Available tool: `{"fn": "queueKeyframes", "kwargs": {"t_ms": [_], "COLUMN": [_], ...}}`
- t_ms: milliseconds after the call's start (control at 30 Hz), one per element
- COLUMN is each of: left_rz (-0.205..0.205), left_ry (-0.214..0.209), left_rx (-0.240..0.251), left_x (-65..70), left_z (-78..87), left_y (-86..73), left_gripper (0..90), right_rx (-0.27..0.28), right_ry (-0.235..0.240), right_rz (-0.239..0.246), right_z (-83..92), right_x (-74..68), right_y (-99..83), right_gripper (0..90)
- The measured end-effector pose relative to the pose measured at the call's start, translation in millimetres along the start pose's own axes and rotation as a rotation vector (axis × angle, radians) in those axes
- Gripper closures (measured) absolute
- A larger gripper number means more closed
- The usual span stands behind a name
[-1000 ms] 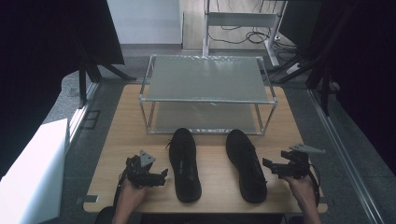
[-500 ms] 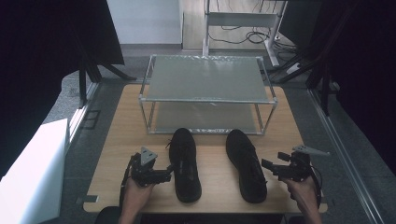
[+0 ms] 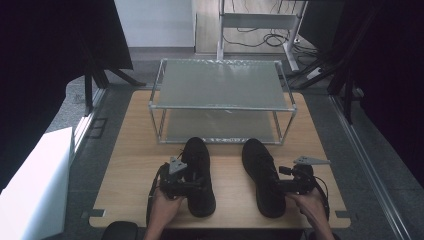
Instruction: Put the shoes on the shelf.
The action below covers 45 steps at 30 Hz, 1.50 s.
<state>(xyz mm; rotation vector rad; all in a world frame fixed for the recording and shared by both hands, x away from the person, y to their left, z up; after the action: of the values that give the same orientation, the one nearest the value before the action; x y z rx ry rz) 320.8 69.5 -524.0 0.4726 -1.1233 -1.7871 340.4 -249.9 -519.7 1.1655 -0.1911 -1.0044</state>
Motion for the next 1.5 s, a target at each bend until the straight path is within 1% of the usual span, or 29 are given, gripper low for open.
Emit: {"fn": "queueKeyframes", "kwargs": {"t_ms": [67, 133, 167, 200, 300, 333, 367, 467, 533, 600, 667, 700, 733, 800, 833, 867, 900, 933, 967, 1033, 1100, 1133, 1167, 1200, 1267, 1300, 1367, 1433, 1500], "left_rz": [0.004, -0.011, -0.009, -0.004, 0.008, 0.003, 0.006, 0.001, -0.015, -0.01, -0.02, -0.02, -0.022, -0.003, 0.005, 0.012, 0.024, 0.056, 0.085, 0.125, 0.15, 0.16, 0.168, 0.174, 0.185, 0.184, 0.174, 0.159, 0.164], "left_ry": [0.011, 0.034, 0.036, 0.041, 0.04, 0.045, 0.039, 0.074, 0.103, 0.1, 0.107, 0.11, 0.114, 0.111, 0.11, 0.107, 0.105, 0.091, 0.072, 0.04, 0.024, 0.007, -0.005, -0.019, -0.043, -0.046, -0.053, -0.049, -0.054], "left_rx": [-0.016, -0.034, -0.039, -0.046, -0.062, -0.061, -0.058, -0.062, -0.059, -0.063, -0.072, -0.074, -0.076, -0.067, -0.061, -0.057, -0.052, -0.039, -0.028, -0.013, -0.004, -0.003, -0.002, -0.003, 0.006, 0.01, 0.015, 0.012, 0.023], "left_x": [-2.4, -5.0, -5.8, -6.8, -8.0, -8.6, -8.6, -11.4, -14.3, -17.1, -20.3, -22.3, -24.6, -29.5, -32.2, -34.8, -37.7, -41.9, -44.3, -49.4, -51.2, -51.8, -51.8, -51.6, -50.4, -49.9, -48.5, -47.1, -46.3], "left_z": [-4.9, -9.9, -12.1, -14.9, -22.5, -24.1, -24.3, -21.9, -17.0, -14.4, -10.8, -8.9, -6.9, -3.2, -1.2, 1.0, 3.3, 5.6, 6.7, 9.4, 9.6, 9.3, 8.7, 8.2, 8.0, 8.3, 10.2, 12.1, 14.3], "left_y": [-2.7, -5.8, -6.8, -8.0, -9.6, -9.1, -8.7, -7.0, -5.9, -6.2, -6.7, -6.9, -7.3, -8.2, -8.7, -9.2, -9.8, -10.8, -11.4, -12.8, -12.8, -12.5, -12.2, -11.8, -9.8, -8.8, -5.1, -2.1, 0.9], "left_gripper": [0.0, 0.0, 0.0, 0.0, 0.0, 0.0, 3.6, 16.2, 28.9, 38.8, 47.1, 52.0, 56.8, 64.3, 67.3, 70.4, 73.6, 75.7, 76.5, 77.7, 78.4, 78.7, 79.0, 79.2, 79.5, 79.6, 79.7, 79.7, 79.8], "right_rx": [-0.009, -0.031, -0.024, -0.023, -0.024, -0.022, -0.022, -0.016, -0.01, -0.008, -0.008, -0.008, -0.007, -0.001, 0.004, 0.005, 0.011, 0.014, 0.016, 0.023, 0.028, 0.03, 0.037, 0.041, 0.049, 0.057, 0.076, 0.092, 0.108], "right_ry": [-0.013, -0.047, -0.068, -0.08, -0.147, -0.169, -0.185, -0.226, -0.255, -0.279, -0.314, -0.321, -0.328, -0.342, -0.344, -0.342, -0.337, -0.333, -0.325, -0.308, -0.286, -0.281, -0.273, -0.266, -0.238, -0.223, -0.204, -0.183, -0.16], "right_rz": [0.01, 0.049, 0.068, 0.072, 0.122, 0.138, 0.143, 0.159, 0.166, 0.169, 0.186, 0.185, 0.176, 0.159, 0.155, 0.14, 0.124, 0.113, 0.098, 0.069, 0.032, 0.016, -0.01, -0.024, -0.063, -0.086, -0.117, -0.142, -0.171], "right_z": [-6.2, -12.4, -15.1, -16.0, -18.8, -19.4, -19.8, -19.5, -18.6, -17.7, -16.4, -15.8, -14.7, -12.9, -12.6, -11.7, -11.2, -10.6, -9.6, -7.7, -5.4, -4.7, -3.8, -3.4, -2.0, -1.2, 0.2, 2.0, 3.4], "right_x": [-0.1, 0.9, 1.3, 1.3, 2.0, 2.6, 3.0, 5.1, 6.1, 7.1, 7.9, 8.1, 8.2, 9.2, 9.6, 10.2, 10.8, 11.3, 12.3, 14.9, 18.0, 18.8, 20.2, 20.9, 21.4, 20.9, 19.2, 17.0, 14.2], "right_y": [-0.9, -4.0, -4.5, -4.6, -5.6, -5.8, -5.6, -5.2, -5.0, -4.7, -4.1, -4.0, -3.9, -3.3, -3.0, -2.8, -2.6, -2.3, -1.7, -0.7, -0.1, 0.1, 0.5, 0.7, 0.7, 1.3, 3.5, 6.3, 8.7], "right_gripper": [18.0, 18.0, 19.2, 21.1, 27.6, 30.0, 31.8, 42.3, 48.9, 56.5, 63.7, 66.2, 68.3, 72.0, 73.0, 73.6, 74.0, 74.2, 74.5, 75.3, 75.7, 75.9, 75.9, 76.0, 76.0, 76.0, 76.0, 76.0, 75.9]}}
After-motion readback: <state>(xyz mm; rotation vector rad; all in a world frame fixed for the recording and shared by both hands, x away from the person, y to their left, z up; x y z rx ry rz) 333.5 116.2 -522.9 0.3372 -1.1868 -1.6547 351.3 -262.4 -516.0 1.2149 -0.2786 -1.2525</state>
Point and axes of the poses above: each handheld gripper's, and its own axes: z roughly backward along the jaws, y roughly out of its top, x roughly to its right, the point moved 7 cm from there along -z, roughly forward along the jaws, and after that the axes turned 10 degrees about x, right-handed, at the moved point
